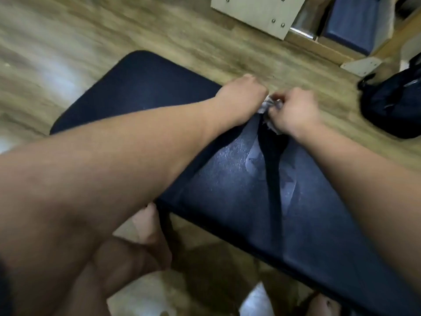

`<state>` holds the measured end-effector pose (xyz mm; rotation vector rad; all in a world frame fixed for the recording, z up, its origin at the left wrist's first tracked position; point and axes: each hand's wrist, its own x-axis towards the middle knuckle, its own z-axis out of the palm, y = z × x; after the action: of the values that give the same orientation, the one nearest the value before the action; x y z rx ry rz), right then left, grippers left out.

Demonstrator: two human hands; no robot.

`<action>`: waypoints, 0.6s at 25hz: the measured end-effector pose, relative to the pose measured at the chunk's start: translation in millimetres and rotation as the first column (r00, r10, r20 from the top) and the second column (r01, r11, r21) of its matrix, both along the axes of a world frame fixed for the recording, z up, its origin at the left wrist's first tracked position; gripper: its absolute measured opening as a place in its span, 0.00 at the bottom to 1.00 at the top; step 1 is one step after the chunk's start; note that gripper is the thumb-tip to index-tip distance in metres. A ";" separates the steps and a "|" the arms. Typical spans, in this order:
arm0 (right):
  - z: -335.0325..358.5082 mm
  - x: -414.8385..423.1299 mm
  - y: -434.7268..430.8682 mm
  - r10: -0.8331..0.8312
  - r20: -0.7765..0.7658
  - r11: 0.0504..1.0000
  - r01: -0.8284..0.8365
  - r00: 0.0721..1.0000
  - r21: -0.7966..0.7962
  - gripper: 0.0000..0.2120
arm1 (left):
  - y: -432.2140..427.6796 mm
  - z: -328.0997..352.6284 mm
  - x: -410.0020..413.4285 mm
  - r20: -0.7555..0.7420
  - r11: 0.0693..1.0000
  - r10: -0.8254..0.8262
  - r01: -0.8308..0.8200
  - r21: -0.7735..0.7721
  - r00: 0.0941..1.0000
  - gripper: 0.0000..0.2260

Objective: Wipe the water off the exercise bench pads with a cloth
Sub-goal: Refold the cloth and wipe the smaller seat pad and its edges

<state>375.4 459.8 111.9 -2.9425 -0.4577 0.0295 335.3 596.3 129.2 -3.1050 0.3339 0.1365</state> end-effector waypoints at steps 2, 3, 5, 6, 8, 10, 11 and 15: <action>-2.2 -38.5 -1.1 0.054 0.043 0.999 -0.054 0.998 -0.004 0.19 | 14.5 -7.3 -35.3 0.043 0.994 -0.092 0.094 -0.055 0.995 0.13; -2.9 -72.2 -5.7 0.126 0.049 0.992 -0.126 0.991 0.011 0.19 | 23.7 -13.1 -66.4 0.124 0.977 -0.186 0.197 -0.086 0.975 0.13; 1.0 -152.4 -10.0 0.285 -0.025 0.953 -0.280 0.958 0.116 0.16 | 46.7 -14.3 -136.9 0.192 0.898 -0.365 0.398 -0.185 0.911 0.12; 2.2 -185.5 -8.6 0.360 -0.062 0.924 -0.347 0.931 0.159 0.13 | 59.5 -13.0 -166.5 0.131 0.861 -0.448 0.466 -0.205 0.885 0.10; -1.3 -216.6 -2.3 0.457 -0.118 0.879 -0.428 0.881 0.210 0.11 | 82.2 -10.0 -197.7 -0.029 0.823 -0.542 0.524 -0.219 0.840 0.07; -5.4 -193.5 9.5 0.512 -0.097 0.843 -0.478 0.853 0.246 0.12 | 97.4 -7.2 -182.9 -0.043 0.807 -0.565 0.541 -0.237 0.824 0.06; -5.7 -168.5 19.4 0.518 -0.070 0.838 -0.490 0.852 0.241 0.12 | 102.5 -7.2 -159.2 -0.040 0.829 -0.533 0.513 -0.222 0.845 0.07; -6.7 -36.6 74.6 0.255 0.020 0.958 -0.255 0.967 0.132 0.12 | 122.9 -16.5 -28.2 0.043 0.989 -0.091 0.095 -0.114 0.995 0.07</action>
<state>338.9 534.4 105.2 -2.7340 -0.8040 0.0245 307.0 719.2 112.7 -3.1935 0.5019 0.0597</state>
